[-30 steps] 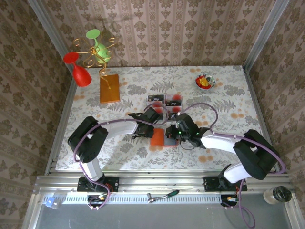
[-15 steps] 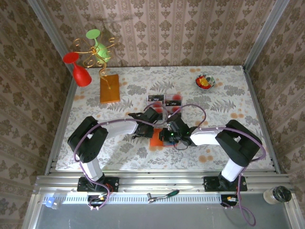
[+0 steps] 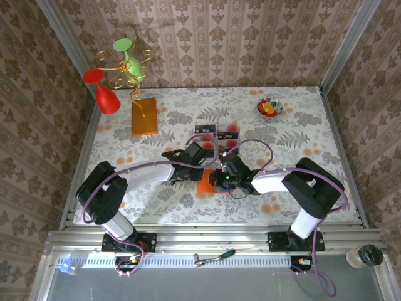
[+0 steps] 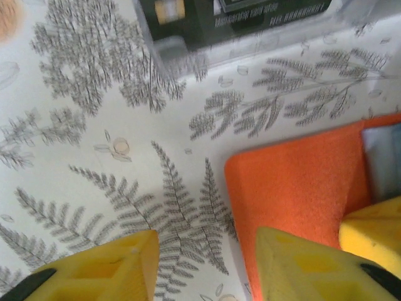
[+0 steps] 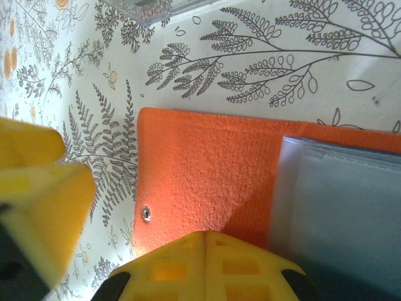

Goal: Put the credit cards into the card holder

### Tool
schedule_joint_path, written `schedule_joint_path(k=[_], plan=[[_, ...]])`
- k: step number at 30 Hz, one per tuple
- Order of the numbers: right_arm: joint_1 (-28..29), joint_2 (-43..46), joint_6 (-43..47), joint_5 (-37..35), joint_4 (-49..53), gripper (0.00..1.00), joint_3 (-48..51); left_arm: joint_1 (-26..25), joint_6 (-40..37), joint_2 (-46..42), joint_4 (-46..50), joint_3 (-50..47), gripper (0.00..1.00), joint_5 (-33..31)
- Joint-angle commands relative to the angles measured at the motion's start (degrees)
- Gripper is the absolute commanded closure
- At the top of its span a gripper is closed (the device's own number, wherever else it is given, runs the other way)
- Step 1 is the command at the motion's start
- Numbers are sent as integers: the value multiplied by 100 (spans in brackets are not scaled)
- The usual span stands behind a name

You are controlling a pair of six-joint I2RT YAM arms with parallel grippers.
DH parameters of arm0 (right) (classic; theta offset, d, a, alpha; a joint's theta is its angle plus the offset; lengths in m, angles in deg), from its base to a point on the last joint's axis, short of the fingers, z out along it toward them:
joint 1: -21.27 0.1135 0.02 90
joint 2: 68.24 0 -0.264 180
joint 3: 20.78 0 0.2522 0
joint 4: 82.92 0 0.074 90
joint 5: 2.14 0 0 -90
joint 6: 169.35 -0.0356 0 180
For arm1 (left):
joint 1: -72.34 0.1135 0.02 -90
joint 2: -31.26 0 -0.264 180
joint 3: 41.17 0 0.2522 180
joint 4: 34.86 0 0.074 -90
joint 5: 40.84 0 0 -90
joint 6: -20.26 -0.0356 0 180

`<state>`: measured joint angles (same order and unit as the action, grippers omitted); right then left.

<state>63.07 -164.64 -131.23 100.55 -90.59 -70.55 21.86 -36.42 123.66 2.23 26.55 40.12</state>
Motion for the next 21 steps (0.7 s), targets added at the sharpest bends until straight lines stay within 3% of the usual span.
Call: schedule_joint_path(k=[1,13,21], plan=[[35,-81,-155,-71,58,100,167,-156,295,-9,-73,-153,58,-72],[54,-74,-279,-90,-13,100,168,-505,348,325,-94,-64,57,-503],[-184,600,-21,-127,641,99,67,-525,298,620,-66,-133,60,-607]])
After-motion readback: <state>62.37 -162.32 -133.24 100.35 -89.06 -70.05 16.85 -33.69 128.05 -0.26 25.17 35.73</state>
